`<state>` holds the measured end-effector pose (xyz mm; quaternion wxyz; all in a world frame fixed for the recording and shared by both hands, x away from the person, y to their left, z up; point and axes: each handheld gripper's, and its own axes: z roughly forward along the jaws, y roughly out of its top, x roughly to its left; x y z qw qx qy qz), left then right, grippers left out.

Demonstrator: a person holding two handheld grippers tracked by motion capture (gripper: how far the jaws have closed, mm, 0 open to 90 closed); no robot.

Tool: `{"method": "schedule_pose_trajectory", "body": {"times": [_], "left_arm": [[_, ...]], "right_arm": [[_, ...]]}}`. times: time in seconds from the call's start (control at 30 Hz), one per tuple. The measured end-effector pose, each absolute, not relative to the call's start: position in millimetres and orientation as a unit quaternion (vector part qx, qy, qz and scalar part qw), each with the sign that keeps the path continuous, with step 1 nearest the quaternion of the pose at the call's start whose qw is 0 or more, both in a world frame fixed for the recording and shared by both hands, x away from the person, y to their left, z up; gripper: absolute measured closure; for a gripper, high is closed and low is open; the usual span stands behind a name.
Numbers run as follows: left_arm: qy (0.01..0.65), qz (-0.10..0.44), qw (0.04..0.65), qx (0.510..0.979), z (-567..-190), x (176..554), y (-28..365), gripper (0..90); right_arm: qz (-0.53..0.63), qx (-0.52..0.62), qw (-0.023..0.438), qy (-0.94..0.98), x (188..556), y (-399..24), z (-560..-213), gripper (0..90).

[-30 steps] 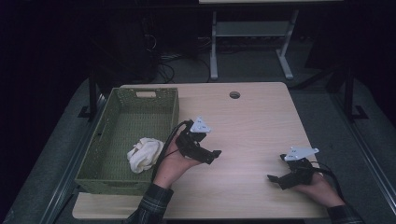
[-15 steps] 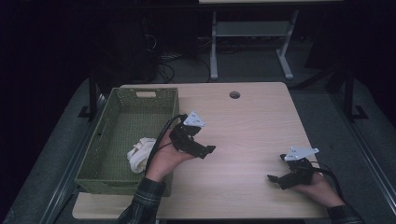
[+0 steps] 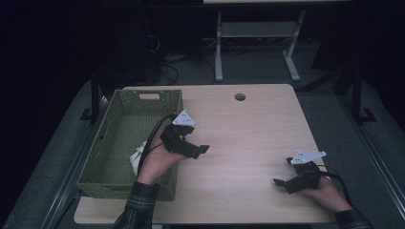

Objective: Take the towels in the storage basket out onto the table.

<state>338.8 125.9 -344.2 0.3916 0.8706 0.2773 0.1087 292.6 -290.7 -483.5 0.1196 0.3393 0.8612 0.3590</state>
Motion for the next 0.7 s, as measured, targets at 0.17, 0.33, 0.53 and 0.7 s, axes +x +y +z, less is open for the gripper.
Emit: {"method": "schedule_pose_trajectory", "body": {"times": [0.17,0.33,0.53,0.7], "left_arm": [[0.285,0.115,0.393,0.867,-341,338,136,13.6],[0.293,0.123,0.393,0.863,-338,338,147,13.6],[0.307,0.13,0.393,0.857,-335,338,161,13.6],[0.314,0.136,0.393,0.853,-333,337,171,13.6]], "right_arm": [[0.359,0.339,0.119,0.861,293,-291,-483,0.0],[0.359,0.339,0.119,0.861,293,-291,-483,0.0],[0.359,0.339,0.12,0.861,293,-291,-484,0.0],[0.359,0.339,0.12,0.861,293,-291,-483,0.0]]}}
